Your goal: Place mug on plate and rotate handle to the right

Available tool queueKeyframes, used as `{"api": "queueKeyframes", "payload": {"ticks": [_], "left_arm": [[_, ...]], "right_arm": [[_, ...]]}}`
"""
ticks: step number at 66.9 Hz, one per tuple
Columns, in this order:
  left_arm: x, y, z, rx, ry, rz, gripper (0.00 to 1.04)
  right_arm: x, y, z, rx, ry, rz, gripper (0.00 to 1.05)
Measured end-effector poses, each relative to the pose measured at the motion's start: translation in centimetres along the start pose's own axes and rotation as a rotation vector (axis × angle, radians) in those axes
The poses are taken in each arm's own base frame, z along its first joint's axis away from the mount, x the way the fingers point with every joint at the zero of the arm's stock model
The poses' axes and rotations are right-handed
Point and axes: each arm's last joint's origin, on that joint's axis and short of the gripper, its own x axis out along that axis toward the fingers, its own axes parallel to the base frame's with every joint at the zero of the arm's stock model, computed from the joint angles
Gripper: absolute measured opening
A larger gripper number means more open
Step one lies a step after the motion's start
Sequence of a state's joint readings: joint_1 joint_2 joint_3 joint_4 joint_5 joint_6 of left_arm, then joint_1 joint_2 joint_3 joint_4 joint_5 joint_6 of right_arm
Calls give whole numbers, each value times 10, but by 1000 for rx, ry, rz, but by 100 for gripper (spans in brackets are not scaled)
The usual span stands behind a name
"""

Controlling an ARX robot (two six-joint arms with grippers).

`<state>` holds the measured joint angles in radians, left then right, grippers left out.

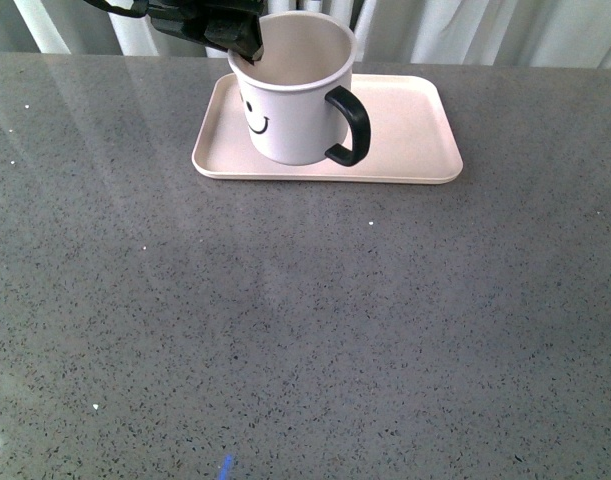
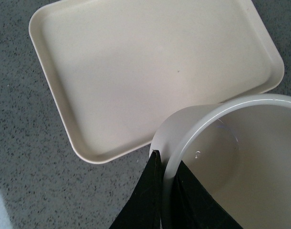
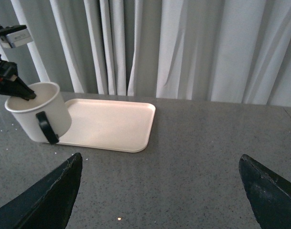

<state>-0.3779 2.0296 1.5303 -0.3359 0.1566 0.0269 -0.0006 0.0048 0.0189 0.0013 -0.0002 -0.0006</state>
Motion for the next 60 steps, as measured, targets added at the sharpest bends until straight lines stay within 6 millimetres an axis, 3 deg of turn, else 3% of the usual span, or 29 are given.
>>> {"api": "queueKeyframes", "payload": {"ticks": [48,60], "left_arm": [[0,-5,1,-12,11,27,2],[11,-2,25,-87,-4,88,2]], "right_arm": [[0,0,0,0,0,0,96],[0,0,0,0,0,0,96]]}}
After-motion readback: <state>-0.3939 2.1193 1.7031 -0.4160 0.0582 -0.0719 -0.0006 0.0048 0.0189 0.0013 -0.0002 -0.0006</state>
